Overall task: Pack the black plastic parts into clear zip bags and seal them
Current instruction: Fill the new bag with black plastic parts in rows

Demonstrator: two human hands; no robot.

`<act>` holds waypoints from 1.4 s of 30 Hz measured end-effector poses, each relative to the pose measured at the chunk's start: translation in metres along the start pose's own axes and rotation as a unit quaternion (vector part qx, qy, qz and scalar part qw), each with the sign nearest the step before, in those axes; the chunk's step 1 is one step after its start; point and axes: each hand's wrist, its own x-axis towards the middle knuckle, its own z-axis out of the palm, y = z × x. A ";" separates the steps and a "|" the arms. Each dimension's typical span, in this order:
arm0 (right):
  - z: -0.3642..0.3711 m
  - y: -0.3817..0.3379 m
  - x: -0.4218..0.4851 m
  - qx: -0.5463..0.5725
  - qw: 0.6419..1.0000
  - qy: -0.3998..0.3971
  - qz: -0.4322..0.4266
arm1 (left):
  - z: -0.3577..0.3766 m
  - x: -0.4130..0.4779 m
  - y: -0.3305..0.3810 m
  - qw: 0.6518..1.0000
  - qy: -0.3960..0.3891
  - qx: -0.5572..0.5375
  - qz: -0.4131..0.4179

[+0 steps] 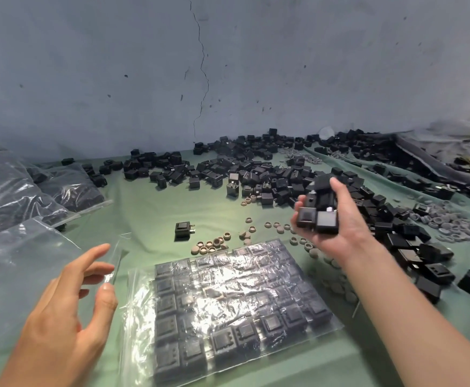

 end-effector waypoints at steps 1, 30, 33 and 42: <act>0.006 0.013 -0.006 0.021 0.999 -0.031 0.032 | 0.001 -0.002 0.005 1.000 0.007 0.000 0.007; 0.071 0.152 -0.096 0.040 0.978 -0.035 0.200 | 0.004 -0.022 0.054 0.942 -0.092 -0.247 -0.210; 0.062 0.133 -0.093 0.001 0.984 -0.029 0.174 | -0.015 -0.006 0.033 0.890 -0.040 -0.285 -0.352; 0.026 0.096 -0.070 -0.005 0.995 0.003 0.103 | -0.020 -0.012 0.006 0.938 -0.171 -0.008 -0.301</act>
